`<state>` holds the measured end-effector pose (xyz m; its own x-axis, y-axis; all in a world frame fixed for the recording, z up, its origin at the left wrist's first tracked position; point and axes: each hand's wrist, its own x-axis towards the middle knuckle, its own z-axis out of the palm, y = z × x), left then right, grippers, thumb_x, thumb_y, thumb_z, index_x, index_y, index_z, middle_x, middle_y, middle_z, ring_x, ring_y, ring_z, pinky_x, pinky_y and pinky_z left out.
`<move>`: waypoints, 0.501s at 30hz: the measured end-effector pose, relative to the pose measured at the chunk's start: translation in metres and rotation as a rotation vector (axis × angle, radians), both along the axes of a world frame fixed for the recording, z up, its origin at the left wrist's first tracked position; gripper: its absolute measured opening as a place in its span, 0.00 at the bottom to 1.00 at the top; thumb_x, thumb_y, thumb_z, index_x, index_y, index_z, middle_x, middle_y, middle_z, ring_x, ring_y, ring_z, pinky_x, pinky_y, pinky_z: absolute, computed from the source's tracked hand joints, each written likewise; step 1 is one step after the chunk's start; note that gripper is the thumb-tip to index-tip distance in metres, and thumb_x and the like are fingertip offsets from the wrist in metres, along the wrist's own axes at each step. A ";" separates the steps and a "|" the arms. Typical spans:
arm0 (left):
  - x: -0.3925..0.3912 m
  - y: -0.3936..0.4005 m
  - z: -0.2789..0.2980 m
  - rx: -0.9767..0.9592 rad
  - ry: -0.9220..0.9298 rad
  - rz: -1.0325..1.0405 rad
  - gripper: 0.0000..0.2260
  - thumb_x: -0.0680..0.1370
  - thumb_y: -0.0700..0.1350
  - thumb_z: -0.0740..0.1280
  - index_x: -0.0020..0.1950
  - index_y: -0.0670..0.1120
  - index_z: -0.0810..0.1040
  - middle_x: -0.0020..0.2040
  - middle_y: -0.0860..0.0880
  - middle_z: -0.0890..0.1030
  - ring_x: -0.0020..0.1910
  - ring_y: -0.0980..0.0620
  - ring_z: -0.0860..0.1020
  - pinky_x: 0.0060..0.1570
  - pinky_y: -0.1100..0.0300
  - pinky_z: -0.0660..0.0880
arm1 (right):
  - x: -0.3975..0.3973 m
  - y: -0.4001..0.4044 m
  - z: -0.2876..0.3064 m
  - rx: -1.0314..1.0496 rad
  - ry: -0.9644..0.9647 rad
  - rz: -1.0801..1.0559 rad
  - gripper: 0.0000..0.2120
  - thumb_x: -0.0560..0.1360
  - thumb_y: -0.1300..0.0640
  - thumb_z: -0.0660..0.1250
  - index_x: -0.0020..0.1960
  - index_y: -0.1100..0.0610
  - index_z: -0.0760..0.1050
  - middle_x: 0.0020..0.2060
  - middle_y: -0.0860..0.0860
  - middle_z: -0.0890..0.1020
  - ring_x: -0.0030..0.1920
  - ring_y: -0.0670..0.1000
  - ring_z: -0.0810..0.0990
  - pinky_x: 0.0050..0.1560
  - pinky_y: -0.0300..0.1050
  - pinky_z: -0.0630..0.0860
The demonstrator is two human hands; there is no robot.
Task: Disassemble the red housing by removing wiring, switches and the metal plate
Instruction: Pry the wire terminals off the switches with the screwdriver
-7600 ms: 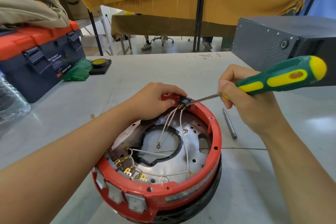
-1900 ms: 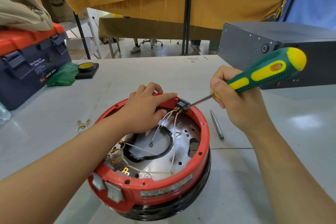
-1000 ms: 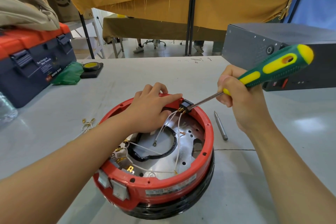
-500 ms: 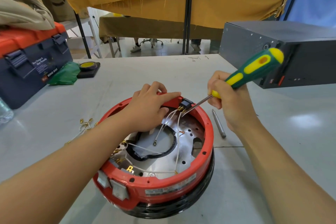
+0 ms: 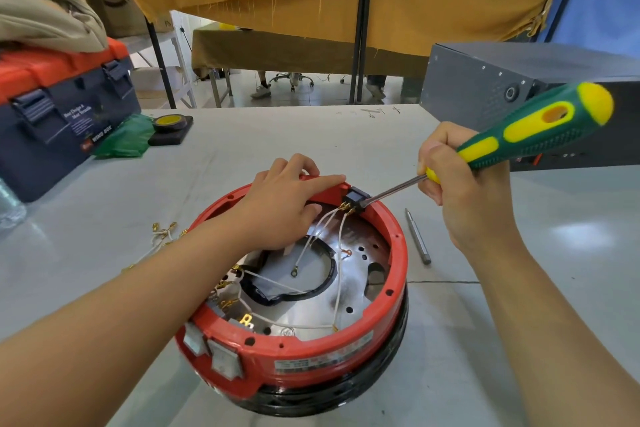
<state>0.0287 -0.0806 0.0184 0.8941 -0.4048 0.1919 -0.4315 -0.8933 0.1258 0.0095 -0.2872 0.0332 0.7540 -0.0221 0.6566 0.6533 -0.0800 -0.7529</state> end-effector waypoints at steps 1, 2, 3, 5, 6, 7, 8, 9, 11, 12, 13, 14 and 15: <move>0.000 0.000 0.000 -0.001 -0.002 0.000 0.23 0.80 0.47 0.57 0.74 0.62 0.58 0.68 0.51 0.62 0.63 0.48 0.62 0.64 0.52 0.61 | -0.001 0.001 0.000 -0.017 -0.009 0.001 0.12 0.68 0.52 0.59 0.29 0.56 0.65 0.21 0.42 0.66 0.23 0.42 0.64 0.27 0.31 0.62; 0.000 0.001 0.000 -0.002 -0.003 -0.001 0.23 0.80 0.47 0.57 0.74 0.62 0.58 0.68 0.51 0.62 0.63 0.48 0.62 0.63 0.52 0.61 | -0.001 0.001 0.000 -0.028 -0.016 0.005 0.12 0.68 0.51 0.59 0.30 0.57 0.65 0.21 0.42 0.66 0.23 0.42 0.64 0.28 0.30 0.62; 0.000 0.001 -0.001 -0.002 -0.002 -0.002 0.23 0.80 0.47 0.57 0.74 0.62 0.58 0.67 0.51 0.62 0.63 0.48 0.62 0.63 0.53 0.61 | -0.001 0.001 0.000 -0.032 -0.019 0.009 0.12 0.68 0.51 0.59 0.30 0.57 0.65 0.21 0.42 0.66 0.24 0.42 0.64 0.28 0.30 0.62; 0.001 0.000 -0.001 0.001 -0.002 -0.002 0.23 0.80 0.48 0.57 0.74 0.62 0.58 0.68 0.51 0.62 0.63 0.48 0.62 0.63 0.53 0.61 | -0.001 0.001 0.000 -0.035 -0.020 0.012 0.14 0.68 0.51 0.59 0.29 0.59 0.64 0.22 0.43 0.66 0.24 0.42 0.64 0.28 0.31 0.62; 0.001 0.000 -0.001 0.004 -0.003 -0.001 0.23 0.80 0.48 0.57 0.74 0.62 0.58 0.68 0.51 0.62 0.63 0.48 0.62 0.63 0.53 0.61 | -0.002 0.002 0.000 -0.042 -0.021 0.010 0.15 0.68 0.51 0.59 0.30 0.61 0.64 0.22 0.43 0.66 0.25 0.43 0.64 0.29 0.32 0.62; 0.001 0.000 -0.001 0.006 -0.004 -0.001 0.23 0.80 0.48 0.57 0.74 0.62 0.58 0.68 0.51 0.62 0.63 0.48 0.62 0.63 0.53 0.61 | -0.002 0.002 0.000 -0.053 -0.023 0.004 0.17 0.68 0.51 0.59 0.30 0.64 0.63 0.22 0.43 0.66 0.25 0.43 0.64 0.29 0.33 0.62; 0.001 0.000 -0.001 0.006 -0.004 -0.002 0.23 0.80 0.48 0.57 0.74 0.63 0.57 0.68 0.51 0.62 0.63 0.48 0.62 0.63 0.53 0.61 | -0.002 0.003 0.000 -0.064 -0.025 -0.003 0.18 0.68 0.51 0.59 0.31 0.66 0.63 0.22 0.44 0.66 0.25 0.43 0.64 0.29 0.33 0.62; 0.001 0.001 -0.001 0.005 -0.004 -0.002 0.23 0.80 0.48 0.57 0.74 0.63 0.57 0.68 0.51 0.62 0.63 0.48 0.62 0.63 0.53 0.61 | -0.003 0.003 0.000 -0.074 -0.029 -0.011 0.19 0.68 0.51 0.59 0.31 0.67 0.62 0.22 0.44 0.66 0.25 0.44 0.63 0.29 0.34 0.61; 0.002 0.001 -0.001 0.005 -0.006 -0.002 0.23 0.80 0.48 0.57 0.74 0.63 0.57 0.67 0.51 0.62 0.62 0.48 0.62 0.63 0.53 0.61 | -0.004 0.004 0.001 -0.087 -0.046 -0.026 0.17 0.68 0.51 0.58 0.30 0.64 0.63 0.23 0.45 0.66 0.26 0.44 0.63 0.29 0.34 0.61; 0.001 0.001 -0.001 0.007 -0.007 -0.003 0.23 0.80 0.48 0.58 0.74 0.63 0.57 0.67 0.51 0.62 0.62 0.48 0.62 0.63 0.53 0.61 | -0.005 0.005 0.001 -0.095 -0.058 -0.036 0.16 0.68 0.51 0.58 0.30 0.63 0.63 0.23 0.45 0.66 0.26 0.44 0.64 0.29 0.34 0.61; 0.001 0.000 -0.001 0.008 -0.010 -0.002 0.23 0.80 0.48 0.58 0.74 0.63 0.57 0.67 0.51 0.62 0.62 0.48 0.62 0.63 0.53 0.61 | -0.006 0.005 0.000 -0.108 -0.074 -0.047 0.16 0.69 0.51 0.58 0.30 0.62 0.63 0.24 0.46 0.66 0.27 0.45 0.64 0.30 0.34 0.62; 0.001 0.000 -0.001 0.011 -0.012 -0.002 0.24 0.80 0.48 0.58 0.74 0.63 0.57 0.67 0.51 0.62 0.62 0.48 0.62 0.63 0.53 0.61 | -0.007 0.006 0.000 -0.124 -0.089 -0.058 0.16 0.69 0.52 0.58 0.30 0.63 0.64 0.24 0.47 0.66 0.27 0.44 0.64 0.30 0.34 0.62; 0.001 0.000 -0.001 0.012 -0.014 -0.002 0.24 0.80 0.48 0.58 0.74 0.63 0.57 0.67 0.51 0.62 0.62 0.48 0.62 0.62 0.53 0.61 | -0.007 0.006 -0.001 -0.138 -0.101 -0.065 0.16 0.70 0.52 0.58 0.30 0.63 0.64 0.25 0.48 0.66 0.27 0.44 0.65 0.30 0.34 0.62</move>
<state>0.0301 -0.0804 0.0170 0.8908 -0.4085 0.1992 -0.4344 -0.8941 0.1092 0.0023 -0.2809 0.0326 0.6836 0.0263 0.7293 0.7153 -0.2225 -0.6624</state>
